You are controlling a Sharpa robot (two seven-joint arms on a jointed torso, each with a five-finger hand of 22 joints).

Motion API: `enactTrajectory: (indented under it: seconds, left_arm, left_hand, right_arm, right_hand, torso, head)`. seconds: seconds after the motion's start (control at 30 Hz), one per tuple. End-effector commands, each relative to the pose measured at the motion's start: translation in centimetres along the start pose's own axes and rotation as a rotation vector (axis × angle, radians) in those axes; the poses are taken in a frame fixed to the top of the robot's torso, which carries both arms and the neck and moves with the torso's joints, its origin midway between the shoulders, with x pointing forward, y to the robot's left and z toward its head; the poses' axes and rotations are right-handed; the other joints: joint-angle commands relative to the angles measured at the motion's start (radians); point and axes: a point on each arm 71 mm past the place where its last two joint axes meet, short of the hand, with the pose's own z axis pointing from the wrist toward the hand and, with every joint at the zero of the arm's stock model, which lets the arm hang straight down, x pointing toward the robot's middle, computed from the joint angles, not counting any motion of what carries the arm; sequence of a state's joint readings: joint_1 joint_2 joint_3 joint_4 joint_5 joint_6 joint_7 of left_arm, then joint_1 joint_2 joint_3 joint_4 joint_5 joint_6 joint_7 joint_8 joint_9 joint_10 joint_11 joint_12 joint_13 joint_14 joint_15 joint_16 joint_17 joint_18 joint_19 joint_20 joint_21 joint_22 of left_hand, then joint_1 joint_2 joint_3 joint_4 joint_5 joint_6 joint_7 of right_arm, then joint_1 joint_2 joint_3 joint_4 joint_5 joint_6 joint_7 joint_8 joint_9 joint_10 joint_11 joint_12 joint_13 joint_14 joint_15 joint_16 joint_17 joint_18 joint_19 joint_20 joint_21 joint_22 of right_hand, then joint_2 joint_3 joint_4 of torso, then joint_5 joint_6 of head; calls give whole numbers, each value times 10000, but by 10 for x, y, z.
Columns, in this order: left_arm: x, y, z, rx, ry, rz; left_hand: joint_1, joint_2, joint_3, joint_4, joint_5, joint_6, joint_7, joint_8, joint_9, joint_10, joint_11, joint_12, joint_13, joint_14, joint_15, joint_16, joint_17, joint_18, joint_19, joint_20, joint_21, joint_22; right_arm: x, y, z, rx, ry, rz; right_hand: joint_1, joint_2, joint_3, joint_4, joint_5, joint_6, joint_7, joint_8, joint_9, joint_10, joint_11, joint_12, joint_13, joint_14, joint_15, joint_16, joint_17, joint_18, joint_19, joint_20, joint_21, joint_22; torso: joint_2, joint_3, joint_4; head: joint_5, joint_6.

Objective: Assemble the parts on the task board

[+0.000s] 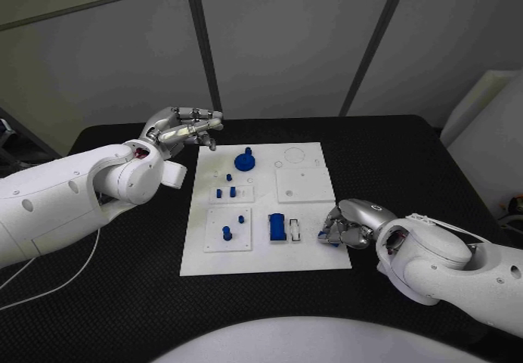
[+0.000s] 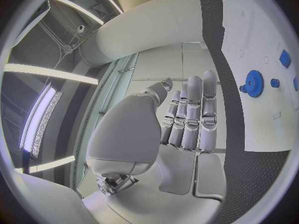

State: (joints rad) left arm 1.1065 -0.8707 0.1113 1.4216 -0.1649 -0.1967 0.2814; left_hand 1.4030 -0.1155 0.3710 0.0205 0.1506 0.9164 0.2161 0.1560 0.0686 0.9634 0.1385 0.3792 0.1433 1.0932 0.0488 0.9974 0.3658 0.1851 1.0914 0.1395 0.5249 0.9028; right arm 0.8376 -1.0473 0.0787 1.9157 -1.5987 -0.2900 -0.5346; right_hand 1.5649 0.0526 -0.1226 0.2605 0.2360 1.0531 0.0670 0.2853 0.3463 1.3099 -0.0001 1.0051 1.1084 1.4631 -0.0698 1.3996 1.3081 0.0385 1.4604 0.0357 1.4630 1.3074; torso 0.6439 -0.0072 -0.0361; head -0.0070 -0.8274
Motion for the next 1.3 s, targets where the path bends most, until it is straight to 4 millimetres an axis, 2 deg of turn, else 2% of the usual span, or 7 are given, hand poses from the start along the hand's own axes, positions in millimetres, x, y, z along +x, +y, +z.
enactTrajectory:
  seconds: [0.03, 0.33, 0.73, 0.97, 1.13, 1.23, 1.3]
  left_arm:
    - [1, -1, 1, 37, 78, -56]
    - [3, -1, 1, 31, 105, -67]
    - [4, -1, 1, 11, 143, -78]
    - [3, -1, 0, -4, 138, -74]
    - [3, -1, 0, -26, 159, -79]
    - [3, -1, 0, -43, 172, -82]
    - [3, -1, 0, -53, 178, -83]
  left_hand:
    - [34, 103, -43, -1, -17, -40, -8, 67, 0, -88, -1, 35, -12, -67, 30, -39, -10, -20, 11, 52, -37, -13]
    - [34, 103, -43, -1, -17, -40, -8, 67, 0, -88, -1, 35, -12, -67, 30, -39, -10, -20, 11, 52, -37, -13]
    - [34, 103, -43, -1, -17, -40, -8, 67, 0, -88, -1, 35, -12, -67, 30, -39, -10, -20, 11, 52, -37, -13]
    - [34, 103, -43, -1, -17, -40, -8, 67, 0, -88, -1, 35, -12, -67, 30, -39, -10, -20, 11, 52, -37, -13]
    - [34, 103, -43, -1, -17, -40, -8, 67, 0, -88, -1, 35, -12, -67, 30, -39, -10, -20, 11, 52, -37, -13]
    - [34, 103, -43, -1, -17, -40, -8, 67, 0, -88, -1, 35, -12, -67, 30, -39, -10, -20, 11, 52, -37, -13]
    - [34, 103, -43, -1, -17, -40, -8, 67, 0, -88, -1, 35, -12, -67, 30, -39, -10, -20, 11, 52, -37, -13]
  right_arm:
    - [9, -2, -1, 603, 269, 1448]
    - [4, 14, 5, 342, -462, 2444]
    - [6, 25, 17, 415, -768, 3062]
    - [7, 29, 20, 448, -706, 3298]
    - [9, 33, 22, 384, -574, 3414]
    - [10, 35, 23, 359, -559, 3480]
    - [10, 36, 23, 383, -514, 3468]
  right_hand:
    - [-75, -107, 812, -689, 75, 145, -41, -30, 90, 202, -134, 24, 1, 602, -68, 56, 152, -2, 75, 15, 35, 1139]
    - [-217, -259, 966, -600, 156, 182, -38, -92, 92, 234, -131, 46, 30, 608, -66, 68, 182, -6, 89, 15, 49, 1162]
    - [-409, -413, 1155, -470, 200, 252, -48, -140, 108, 288, -138, 99, 84, 622, -71, 100, 239, -14, 115, 14, 76, 1202]
    - [-527, -490, 1262, -391, 220, 296, -62, -158, 123, 341, -147, 172, 148, 637, -77, 140, 303, -26, 150, 9, 111, 1253]
    - [-638, -542, 1342, -319, 242, 334, -73, -167, 140, 380, -156, 217, 187, 647, -83, 168, 345, -32, 168, 5, 129, 1279]
    - [-782, -602, 1436, -229, 338, 373, -88, -175, 164, 408, -168, 240, 211, 653, -93, 182, 370, -37, 183, -2, 145, 1302]
    - [-961, -716, 1458, -138, 841, 413, -103, -172, 196, 435, -176, 263, 237, 658, -100, 200, 401, -41, 193, -10, 155, 1319]
  torso:
    - [-9, -5, 13]
    - [-10, -7, 36]
    - [-4, -2, 53]
    - [-7, -19, 45]
    - [-8, -12, 53]
    - [-17, -11, 57]
    - [-26, -17, 60]
  head:
    - [-7, 11]
    - [-14, 24]
    - [-47, 27]
    - [-7, 17]
    - [-9, -17]
    - [-8, -20]
    - [-3, -24]
